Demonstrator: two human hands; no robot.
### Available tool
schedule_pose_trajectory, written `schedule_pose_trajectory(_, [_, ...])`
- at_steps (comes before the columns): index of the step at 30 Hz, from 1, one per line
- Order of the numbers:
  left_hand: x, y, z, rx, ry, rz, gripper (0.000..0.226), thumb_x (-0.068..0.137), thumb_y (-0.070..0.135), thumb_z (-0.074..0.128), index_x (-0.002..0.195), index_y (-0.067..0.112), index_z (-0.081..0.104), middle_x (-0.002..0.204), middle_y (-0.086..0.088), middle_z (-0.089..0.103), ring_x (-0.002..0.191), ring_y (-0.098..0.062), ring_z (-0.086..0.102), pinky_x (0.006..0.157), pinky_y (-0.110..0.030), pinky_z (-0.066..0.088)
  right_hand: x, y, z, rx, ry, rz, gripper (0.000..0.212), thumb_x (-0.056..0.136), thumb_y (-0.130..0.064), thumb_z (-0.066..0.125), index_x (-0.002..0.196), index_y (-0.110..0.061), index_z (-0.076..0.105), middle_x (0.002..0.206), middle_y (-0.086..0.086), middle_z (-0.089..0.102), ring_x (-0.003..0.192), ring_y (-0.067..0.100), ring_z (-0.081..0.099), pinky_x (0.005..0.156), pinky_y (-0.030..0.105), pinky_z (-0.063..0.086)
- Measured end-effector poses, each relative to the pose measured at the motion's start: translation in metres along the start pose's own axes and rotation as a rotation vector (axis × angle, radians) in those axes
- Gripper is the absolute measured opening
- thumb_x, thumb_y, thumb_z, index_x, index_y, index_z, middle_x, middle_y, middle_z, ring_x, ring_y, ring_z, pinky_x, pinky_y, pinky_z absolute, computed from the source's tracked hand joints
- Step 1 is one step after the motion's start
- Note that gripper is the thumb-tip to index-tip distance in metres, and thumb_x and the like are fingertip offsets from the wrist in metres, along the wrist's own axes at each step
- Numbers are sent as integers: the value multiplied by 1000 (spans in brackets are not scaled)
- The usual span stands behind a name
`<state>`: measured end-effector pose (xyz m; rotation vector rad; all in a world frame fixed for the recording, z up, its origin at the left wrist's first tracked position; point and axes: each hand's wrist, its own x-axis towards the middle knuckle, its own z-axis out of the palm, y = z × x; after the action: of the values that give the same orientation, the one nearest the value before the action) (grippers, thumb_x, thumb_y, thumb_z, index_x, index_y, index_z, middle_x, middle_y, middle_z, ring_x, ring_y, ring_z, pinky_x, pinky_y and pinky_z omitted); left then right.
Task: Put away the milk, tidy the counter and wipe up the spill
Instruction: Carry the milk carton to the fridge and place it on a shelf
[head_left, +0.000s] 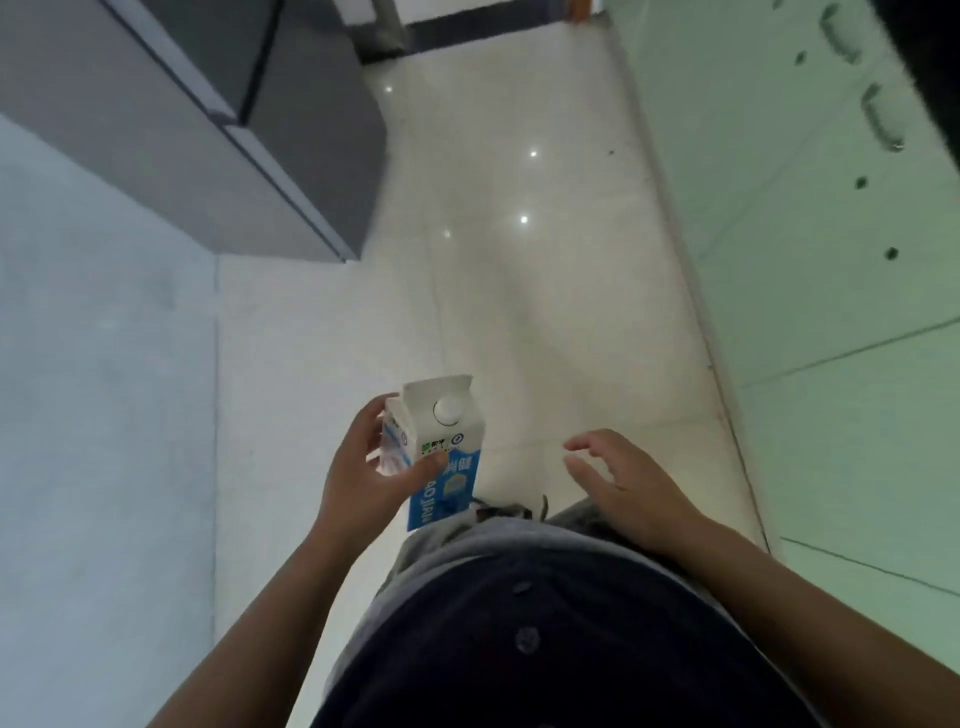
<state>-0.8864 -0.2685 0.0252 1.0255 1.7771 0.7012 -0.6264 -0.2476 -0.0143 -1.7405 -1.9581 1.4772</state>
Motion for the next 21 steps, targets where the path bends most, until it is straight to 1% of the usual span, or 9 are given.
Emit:
schedule_pose_trajectory(2, [-12,-22,-44,-37,107,-49,58,60,35,83,97,58,45,97,26,62,89,13,57,63,-12,47,22,-36,21,-54,-75,-66,33,93,-44,39,116,-25,52,115,-13,51,107,5,49,89,25,39])
schedule_pose_trajectory(5, [-30,-51,-93,-107,270,-132,58,59,38,83,95,59,43,95,28,60,93,5,58,59,-12,47,54,-79,41,-118,-171,-158,34,90,-50,37,111,-30,53,111,-14,54,102,5,53,86,25,41])
schedule_pose_trajectory(7, [-37,-69,-114,-176,380,-187,59,56,38,84,96,58,45,95,28,62,95,4,58,63,-13,46,76,-101,52,-144,-231,-214,30,91,-45,40,111,-27,55,110,-12,56,103,5,52,87,22,38])
schedule_pose_trajectory(10, [-36,-89,-133,-244,514,-272,60,60,27,85,100,52,47,98,20,62,94,5,57,72,-21,46,112,-129,62,-167,-292,-253,26,92,-40,44,110,-27,56,111,-12,57,105,3,52,91,22,39])
schedule_pose_trajectory(13, [-15,-94,-147,-287,566,-327,59,56,30,83,99,50,47,97,19,62,88,10,57,69,-20,44,153,-152,67,-188,-336,-298,20,92,-35,46,108,-27,57,111,-11,57,104,-3,50,87,14,36])
schedule_pose_trajectory(15, [15,-93,-158,-299,564,-338,59,61,25,85,100,49,47,98,21,60,93,3,56,69,-22,44,191,-172,67,-203,-338,-326,20,92,-34,46,108,-27,56,111,-11,56,103,-4,49,84,11,34])
schedule_pose_trajectory(16, [35,-90,-164,-303,567,-335,59,63,21,84,100,48,47,99,22,59,94,0,56,70,-23,45,214,-185,65,-209,-333,-341,21,92,-33,46,108,-25,56,111,-10,56,101,-2,50,84,13,35])
schedule_pose_trajectory(18, [77,-74,-181,-301,579,-314,57,65,19,82,98,49,45,97,24,57,92,2,54,67,-22,44,262,-216,56,-210,-318,-380,23,92,-32,46,110,-22,57,112,-8,57,101,3,51,87,19,37])
schedule_pose_trajectory(21, [133,-41,-213,-285,597,-271,59,61,31,84,96,56,43,97,24,58,95,6,52,68,-21,44,325,-267,36,-194,-292,-428,25,92,-37,44,112,-26,55,115,-11,56,107,5,50,92,26,40])
